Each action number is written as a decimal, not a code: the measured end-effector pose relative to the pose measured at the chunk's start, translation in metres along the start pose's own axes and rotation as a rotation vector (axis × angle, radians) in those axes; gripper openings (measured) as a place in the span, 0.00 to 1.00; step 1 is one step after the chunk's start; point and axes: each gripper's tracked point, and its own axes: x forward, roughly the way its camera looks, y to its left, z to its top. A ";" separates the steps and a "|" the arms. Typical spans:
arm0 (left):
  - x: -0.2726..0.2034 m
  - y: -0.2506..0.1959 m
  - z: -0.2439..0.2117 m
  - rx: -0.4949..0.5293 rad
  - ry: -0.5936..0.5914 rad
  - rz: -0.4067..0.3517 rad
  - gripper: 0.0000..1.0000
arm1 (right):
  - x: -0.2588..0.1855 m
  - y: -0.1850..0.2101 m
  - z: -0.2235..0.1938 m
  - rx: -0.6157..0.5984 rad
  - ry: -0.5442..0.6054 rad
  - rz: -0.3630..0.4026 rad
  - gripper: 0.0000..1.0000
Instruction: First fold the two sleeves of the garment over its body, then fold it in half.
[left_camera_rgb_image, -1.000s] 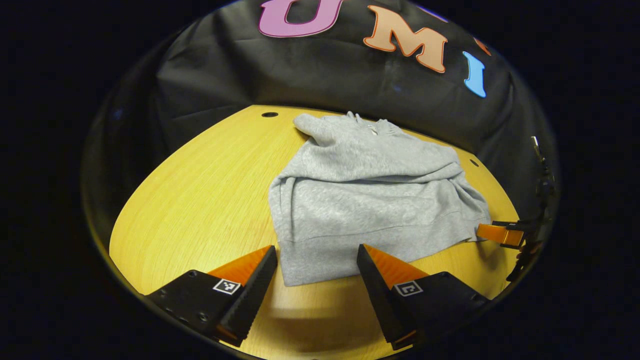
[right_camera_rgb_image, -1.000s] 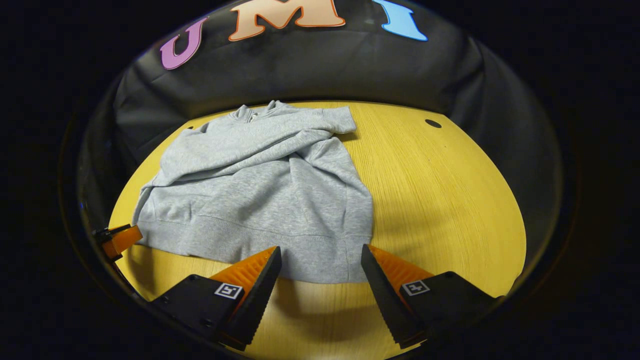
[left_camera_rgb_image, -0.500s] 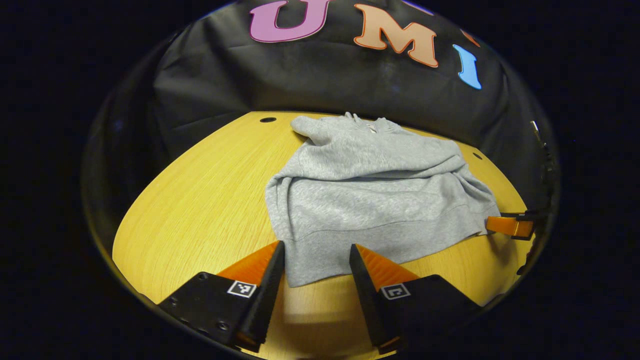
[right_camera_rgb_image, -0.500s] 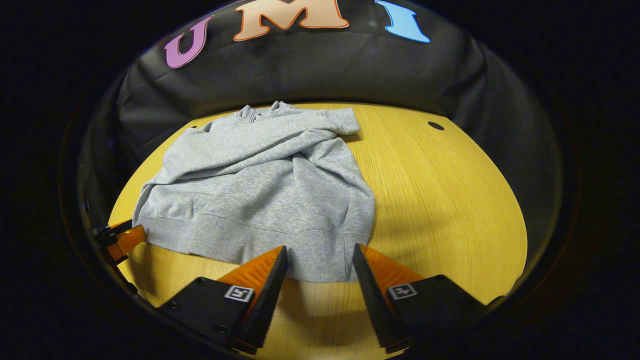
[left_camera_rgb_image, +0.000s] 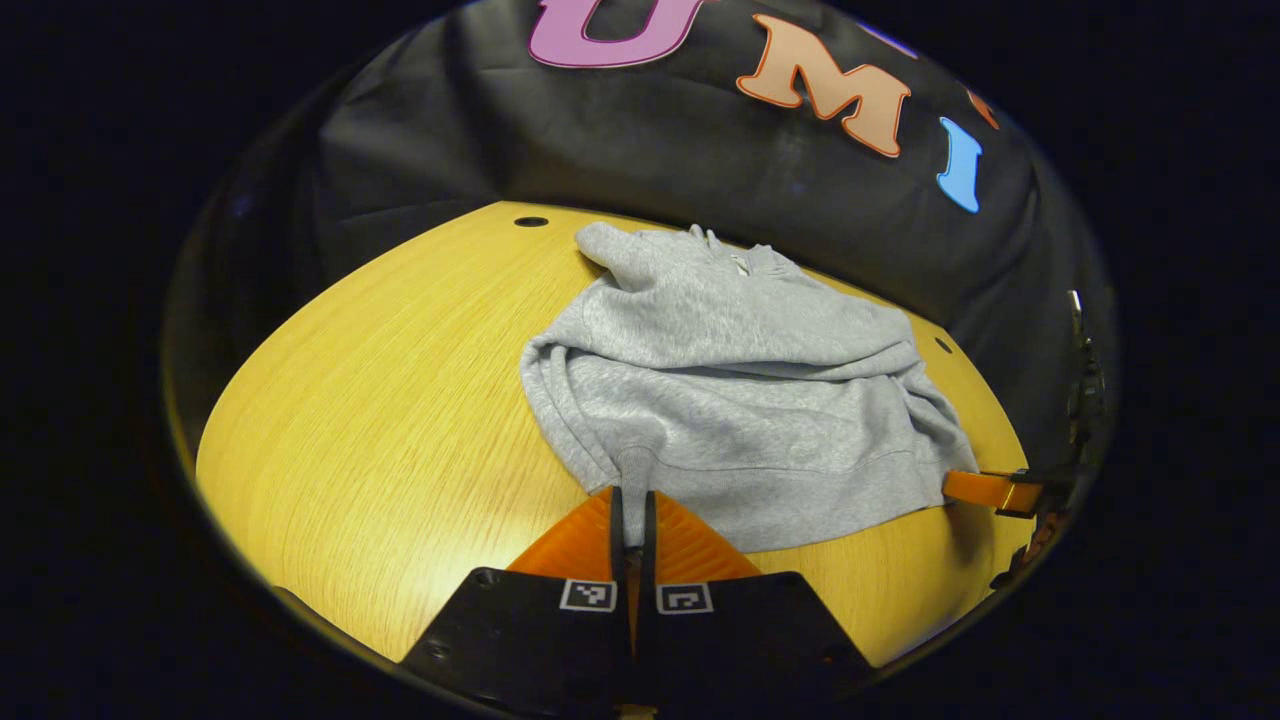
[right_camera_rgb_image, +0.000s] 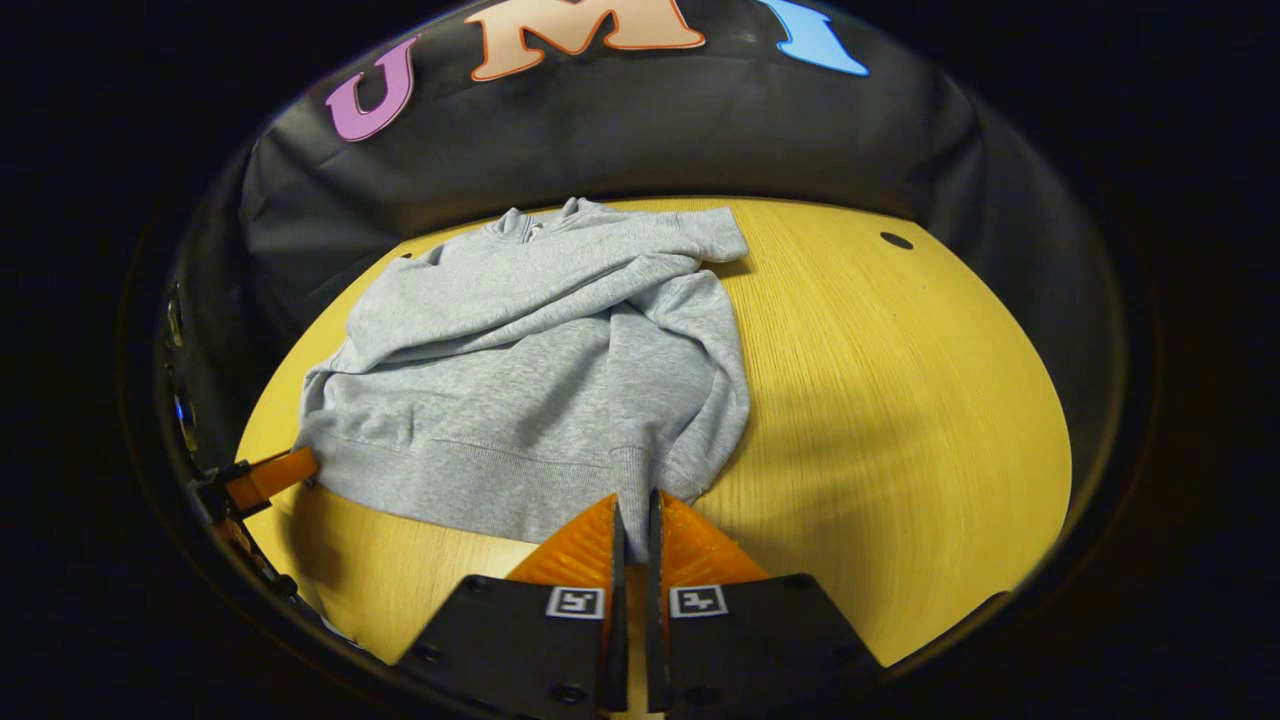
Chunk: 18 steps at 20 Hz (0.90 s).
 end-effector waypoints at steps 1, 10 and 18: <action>0.000 -0.001 0.001 0.008 -0.001 -0.002 0.00 | 0.000 0.000 0.000 0.009 0.003 0.004 0.07; -0.008 -0.008 0.025 0.018 -0.031 -0.034 0.00 | -0.009 -0.005 0.010 0.003 -0.022 -0.010 0.03; -0.001 -0.028 0.118 -0.045 -0.190 -0.103 0.00 | -0.011 0.014 0.081 0.022 -0.154 0.027 0.03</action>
